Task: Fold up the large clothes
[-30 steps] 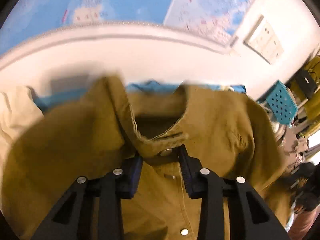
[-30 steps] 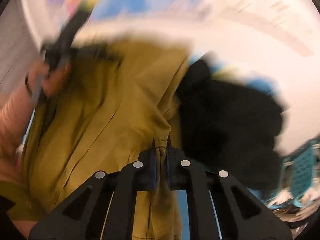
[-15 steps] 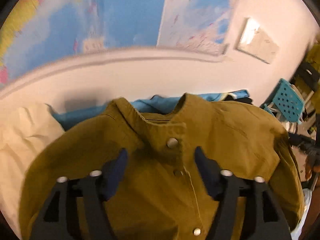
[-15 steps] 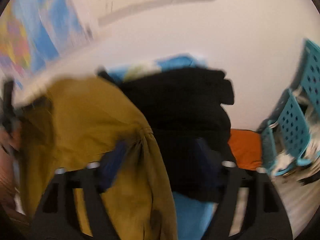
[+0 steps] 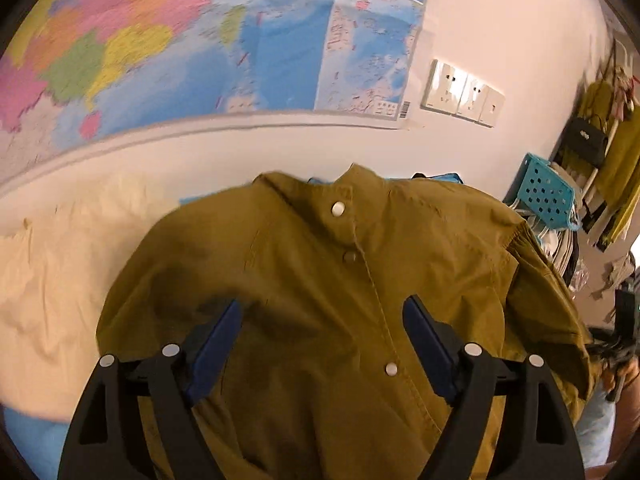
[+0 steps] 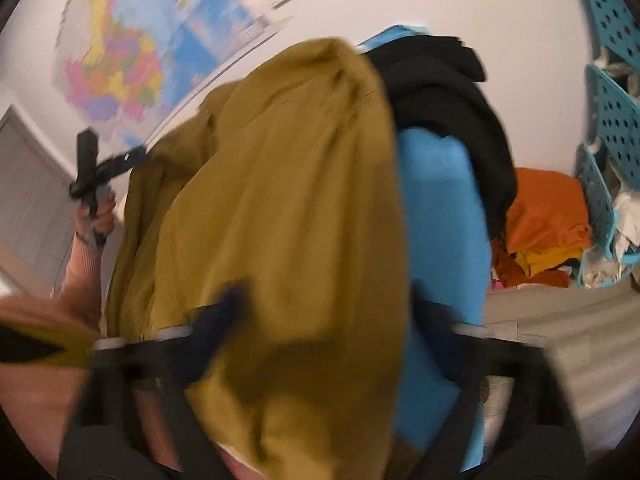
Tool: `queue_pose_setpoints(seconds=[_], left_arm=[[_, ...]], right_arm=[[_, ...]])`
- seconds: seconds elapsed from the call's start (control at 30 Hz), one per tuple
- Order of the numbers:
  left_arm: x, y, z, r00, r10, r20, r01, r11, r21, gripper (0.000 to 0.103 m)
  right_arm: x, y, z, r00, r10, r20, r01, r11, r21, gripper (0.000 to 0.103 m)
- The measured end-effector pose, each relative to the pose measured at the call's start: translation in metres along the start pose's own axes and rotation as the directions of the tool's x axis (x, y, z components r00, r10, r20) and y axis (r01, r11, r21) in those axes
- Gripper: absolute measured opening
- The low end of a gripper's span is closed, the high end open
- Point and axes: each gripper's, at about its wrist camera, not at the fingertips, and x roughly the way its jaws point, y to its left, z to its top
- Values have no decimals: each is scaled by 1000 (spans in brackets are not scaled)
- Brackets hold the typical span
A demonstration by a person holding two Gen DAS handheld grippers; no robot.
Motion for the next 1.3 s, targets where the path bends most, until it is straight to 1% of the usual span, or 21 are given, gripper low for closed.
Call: queue_pose_setpoints(seconds=[0.03,0.13,0.2,0.27,0.3,0.37,0.53,0.6,0.7,0.8,0.83,0.87,0.9,0.97,1.0,1.03,1.13,1.17,1.23,1.27,1.3], left_arm=[[1,-1,-4,1000,5,-2,-5,1000,-8,80],[-4,1,-15,1000,29,-6,-29,999,-25,80],[-15,5,-23,999,46,0,-46,999,-26,80],[-25,6,-32,997,80,10,-80,997,-18,80],[-32,8,-39,995,99,11,-99,995,-10,80],[-45,11,-53,990,139,7,-139,990,-5,82],[-70,14,-99,980,195,-46,-194,981,21,88],[-75,10,-117,982,171,-76,-169,985,27,92],[-75,-3,-144,987,83,-139,-78,996,41,95],[-62,-20,-162,984,41,-176,-28,997,74,96],[-54,-24,-166,980,50,-193,-33,996,87,93],[-47,-25,-168,977,74,-202,-55,994,98,72],[-42,-23,-168,972,95,-214,-75,992,102,56],[-43,-6,-161,974,70,-216,-66,998,24,16],[-48,2,-156,976,73,-203,-76,997,-6,8],[-59,15,-147,980,94,-173,-102,994,-37,5],[-102,56,-123,988,143,-54,-149,981,-125,5],[-114,66,-118,983,180,-29,-182,973,-144,5],[-141,96,-103,955,297,9,-289,936,-199,11],[-150,108,-98,919,395,0,-385,897,-217,21],[-156,115,-94,867,498,-11,-488,844,-222,28]], right_arm=[[-8,4,4,999,-44,23,45,999,-11,11],[-43,8,25,976,-177,128,179,984,-7,8],[-78,8,46,929,-292,225,297,955,14,8],[-93,5,58,886,-383,261,386,922,42,8],[-95,0,63,879,-404,255,400,914,68,8],[-85,-6,64,876,-430,218,421,903,89,8],[-40,-11,44,905,-402,140,392,915,89,8],[-28,-14,37,925,-359,128,347,932,106,8],[-30,-14,33,935,-328,138,311,942,130,8],[-46,-4,38,938,-307,163,288,949,127,7],[-53,-1,39,939,-295,175,275,953,129,7],[-62,4,43,940,-284,191,261,956,135,7],[-71,8,47,944,-254,209,227,963,143,7],[-83,18,57,948,-224,227,195,971,142,7],[-89,26,63,951,-202,233,175,976,133,7],[-94,35,70,955,-179,237,156,981,114,7],[-98,75,88,966,-102,238,98,995,29,7],[-94,93,94,971,-74,228,78,997,-6,7],[-78,124,99,981,-21,195,35,997,-68,7],[-60,147,102,987,18,159,0,993,-115,7],[-46,161,106,991,40,129,-21,989,-144,7]])
